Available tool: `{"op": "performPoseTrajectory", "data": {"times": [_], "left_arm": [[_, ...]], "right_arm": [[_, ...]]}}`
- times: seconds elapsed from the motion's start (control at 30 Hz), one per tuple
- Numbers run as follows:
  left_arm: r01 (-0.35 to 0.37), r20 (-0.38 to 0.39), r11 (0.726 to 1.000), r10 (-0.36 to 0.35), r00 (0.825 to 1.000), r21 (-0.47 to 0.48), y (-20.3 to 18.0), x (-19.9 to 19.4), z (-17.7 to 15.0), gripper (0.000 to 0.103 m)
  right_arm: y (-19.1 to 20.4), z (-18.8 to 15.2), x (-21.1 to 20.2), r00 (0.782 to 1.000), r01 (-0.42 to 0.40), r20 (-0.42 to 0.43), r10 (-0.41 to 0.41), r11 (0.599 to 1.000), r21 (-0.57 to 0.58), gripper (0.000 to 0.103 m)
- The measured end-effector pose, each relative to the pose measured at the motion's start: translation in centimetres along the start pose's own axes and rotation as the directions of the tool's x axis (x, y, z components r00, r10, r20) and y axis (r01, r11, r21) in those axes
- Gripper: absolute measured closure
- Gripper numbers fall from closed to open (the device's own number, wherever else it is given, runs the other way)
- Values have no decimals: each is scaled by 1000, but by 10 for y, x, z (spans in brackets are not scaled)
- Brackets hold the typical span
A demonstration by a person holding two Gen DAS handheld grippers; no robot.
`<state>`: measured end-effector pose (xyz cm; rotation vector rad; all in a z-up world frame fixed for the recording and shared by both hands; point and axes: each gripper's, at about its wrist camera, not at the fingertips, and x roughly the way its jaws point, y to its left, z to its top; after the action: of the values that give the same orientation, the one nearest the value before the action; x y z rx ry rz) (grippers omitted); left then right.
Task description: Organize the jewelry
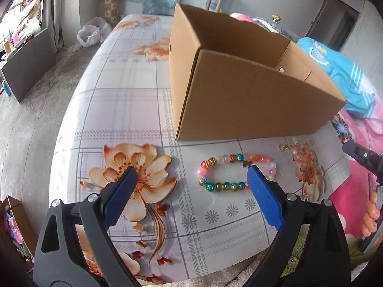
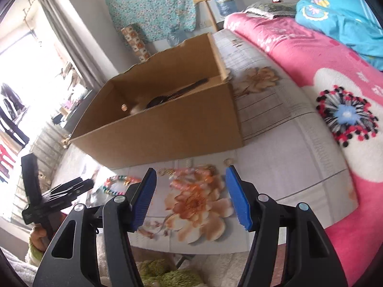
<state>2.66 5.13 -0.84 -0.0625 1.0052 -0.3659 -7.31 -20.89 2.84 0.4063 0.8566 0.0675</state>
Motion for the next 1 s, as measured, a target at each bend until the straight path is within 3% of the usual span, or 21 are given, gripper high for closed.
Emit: {"op": "performPoseTrajectory", "data": {"times": [0.1, 0.2, 0.4, 0.57, 0.9, 1.0], "left_arm": [[-10, -50, 1000, 9, 999, -26, 5, 16, -3, 14], [-28, -39, 999, 28, 999, -17, 4, 20, -5, 13], [-103, -36, 992, 105, 994, 68, -12, 28, -7, 7], [-101, -16, 992, 102, 995, 73, -12, 27, -8, 7], [-93, -5, 988, 95, 996, 122, -12, 20, -15, 7], [-27, 48, 994, 22, 999, 110, -11, 8, -12, 8]], "right_arm": [[26, -11, 22, 996, -66, -56, 63, 996, -53, 46], [48, -15, 44, 993, -81, -96, 70, 989, -127, 54], [71, -20, 79, 988, -53, -151, 20, 975, -214, 70], [75, -23, 95, 983, -33, -183, -15, 967, -253, 80], [82, -22, 95, 981, -43, -192, -2, 973, -228, 87], [79, -19, 92, 984, -46, -178, 4, 972, -230, 87]]}}
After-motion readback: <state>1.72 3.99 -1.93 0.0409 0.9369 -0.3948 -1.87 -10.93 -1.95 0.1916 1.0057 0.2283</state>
